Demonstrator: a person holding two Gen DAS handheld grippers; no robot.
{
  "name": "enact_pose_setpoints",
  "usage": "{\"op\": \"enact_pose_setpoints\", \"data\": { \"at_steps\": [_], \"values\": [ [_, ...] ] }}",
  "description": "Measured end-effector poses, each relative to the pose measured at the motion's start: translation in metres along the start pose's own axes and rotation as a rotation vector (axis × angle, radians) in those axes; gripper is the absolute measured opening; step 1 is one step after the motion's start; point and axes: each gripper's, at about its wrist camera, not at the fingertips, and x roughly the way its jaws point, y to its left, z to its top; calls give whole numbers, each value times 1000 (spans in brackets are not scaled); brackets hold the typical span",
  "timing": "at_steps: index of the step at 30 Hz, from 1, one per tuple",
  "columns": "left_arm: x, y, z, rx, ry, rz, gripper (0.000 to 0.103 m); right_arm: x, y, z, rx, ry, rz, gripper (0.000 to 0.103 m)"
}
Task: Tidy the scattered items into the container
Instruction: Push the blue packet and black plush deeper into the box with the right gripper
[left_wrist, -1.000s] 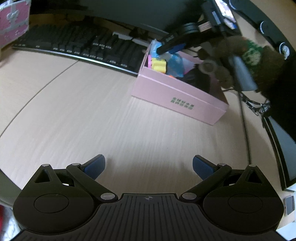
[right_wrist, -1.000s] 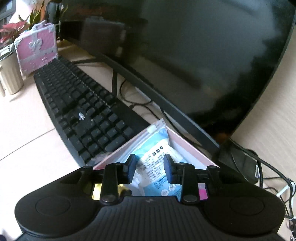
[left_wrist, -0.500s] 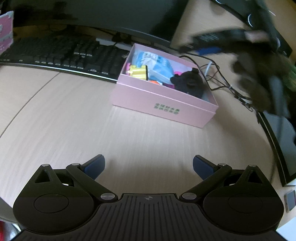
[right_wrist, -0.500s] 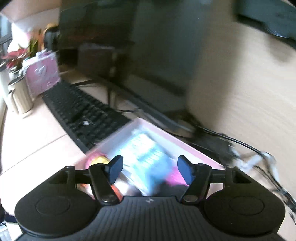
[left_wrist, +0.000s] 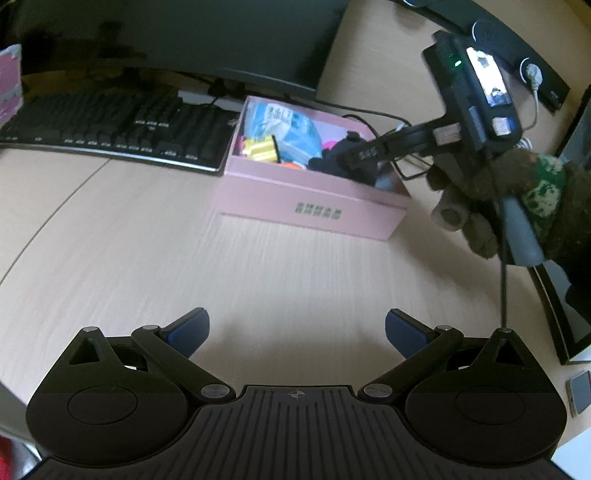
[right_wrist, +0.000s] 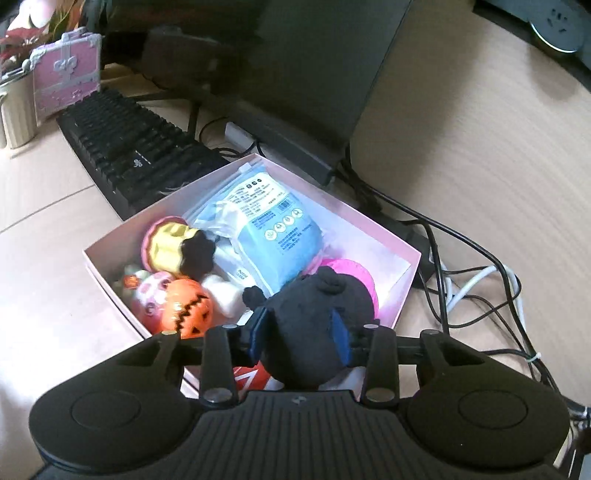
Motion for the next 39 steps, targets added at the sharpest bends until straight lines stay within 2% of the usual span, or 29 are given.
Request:
{"op": "enact_pose_setpoints", "data": {
  "at_steps": [3, 7, 9, 11, 12, 13, 16, 19, 21, 22, 26, 28, 33, 35, 37, 39],
  "values": [
    [0, 1, -7, 12, -10, 31, 103, -22, -5, -10, 67, -37, 41, 40],
    [2, 2, -3, 87, -67, 33, 103, -67, -12, -35, 156, -123, 68, 66],
    [5, 2, 11, 127, -79, 37, 103, -80, -7, -42, 151, -158, 50, 69],
    [3, 2, 27, 149, -103, 33, 103, -82, -4, -40, 170, -157, 38, 69],
    [0, 2, 31, 152, -120, 43, 103, -81, -2, -36, 182, -157, 45, 64],
    [-3, 3, 34, 143, -140, 66, 103, -79, 0, -33, 191, -163, 53, 53],
    [-1, 11, 35, 59, -137, 92, 103, -57, 5, -18, 257, -139, 83, 40],
    [6, 16, 26, 31, -88, 103, 103, -26, 8, -6, 332, -79, 129, 39],
    [8, 19, 20, 34, -71, 108, 103, -4, 8, -4, 382, 9, 211, 39],
    [7, 22, 18, 31, -66, 107, 103, 1, 6, -6, 418, 22, 235, 39],
    [8, 37, 15, -5, -54, 116, 103, -2, 1, -17, 464, 53, 312, 39],
    [13, 41, 16, -10, -51, 116, 103, -7, 3, -23, 439, 54, 310, 41],
    [17, 41, 17, -22, -51, 77, 103, -29, 6, -26, 368, -8, 264, 51],
    [18, 40, 17, -26, -49, 62, 103, -34, 3, -18, 360, -35, 258, 62],
    [16, 38, 17, -37, -54, 50, 103, -31, -1, -1, 357, -54, 241, 78],
    [11, 39, 16, -54, -67, 44, 103, -16, -6, 20, 365, -53, 241, 81]
  ]
}}
